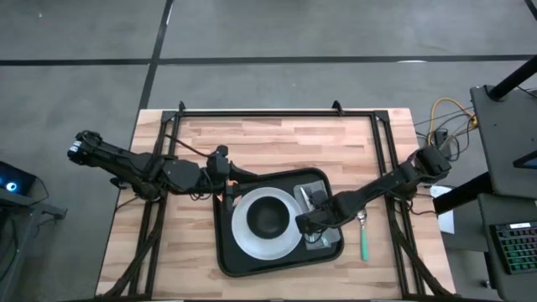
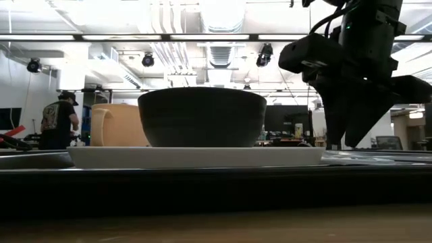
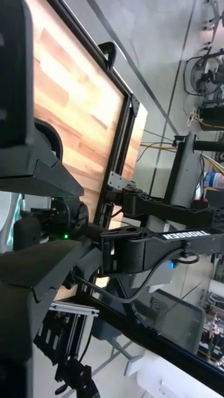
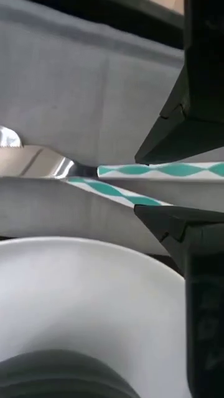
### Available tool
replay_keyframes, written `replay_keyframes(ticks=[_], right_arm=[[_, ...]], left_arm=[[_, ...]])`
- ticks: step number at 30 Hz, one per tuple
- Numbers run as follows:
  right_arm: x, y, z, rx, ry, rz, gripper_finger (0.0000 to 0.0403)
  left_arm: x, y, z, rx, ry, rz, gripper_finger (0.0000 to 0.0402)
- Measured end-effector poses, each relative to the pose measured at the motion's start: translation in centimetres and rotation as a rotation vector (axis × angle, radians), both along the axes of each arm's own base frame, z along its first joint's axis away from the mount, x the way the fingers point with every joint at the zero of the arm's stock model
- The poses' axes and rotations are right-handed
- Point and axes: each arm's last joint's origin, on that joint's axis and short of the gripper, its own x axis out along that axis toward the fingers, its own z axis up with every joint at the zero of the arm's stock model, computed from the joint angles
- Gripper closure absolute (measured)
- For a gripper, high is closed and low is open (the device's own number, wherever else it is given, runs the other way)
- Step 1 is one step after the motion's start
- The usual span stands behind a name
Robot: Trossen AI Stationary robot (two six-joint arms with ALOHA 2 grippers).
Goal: Set up tray
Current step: Put the blue butter knife on the gray napkin to the right side of the blue fork
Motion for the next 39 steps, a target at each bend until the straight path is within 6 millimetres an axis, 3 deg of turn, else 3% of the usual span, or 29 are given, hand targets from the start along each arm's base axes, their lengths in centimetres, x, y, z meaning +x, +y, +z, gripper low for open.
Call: replay_keyframes(ticks=[14,21,24,33,39], right_arm=[[-0.5,-0.1,-1.7,0.013,0.026,0.004,0.0302],[-0.7,-0.1,-2.0,0.036,0.035,0.011,0.0355],[-0.6,-0.1,-1.8,0.047,0.027,0.013,0.0384],[-0.7,0.0,0.7,0.075,-0.111,-0.025,0.0388],[-1.4,0.0,0.4,0.154,-0.234,-0.077,0.0389]], left_arm=[[0.0,0.0,0.0,-0.002,-0.002,-0.001,0.0296],[0.0,0.0,0.0,-0.001,-0.002,0.0,0.0296],[0.0,0.0,0.0,0.0,-0.002,0.0,0.0296],[0.0,0.0,0.0,0.001,-0.001,-0.001,0.0296],[0.0,0.0,0.0,0.003,0.003,0.0,0.0296]])
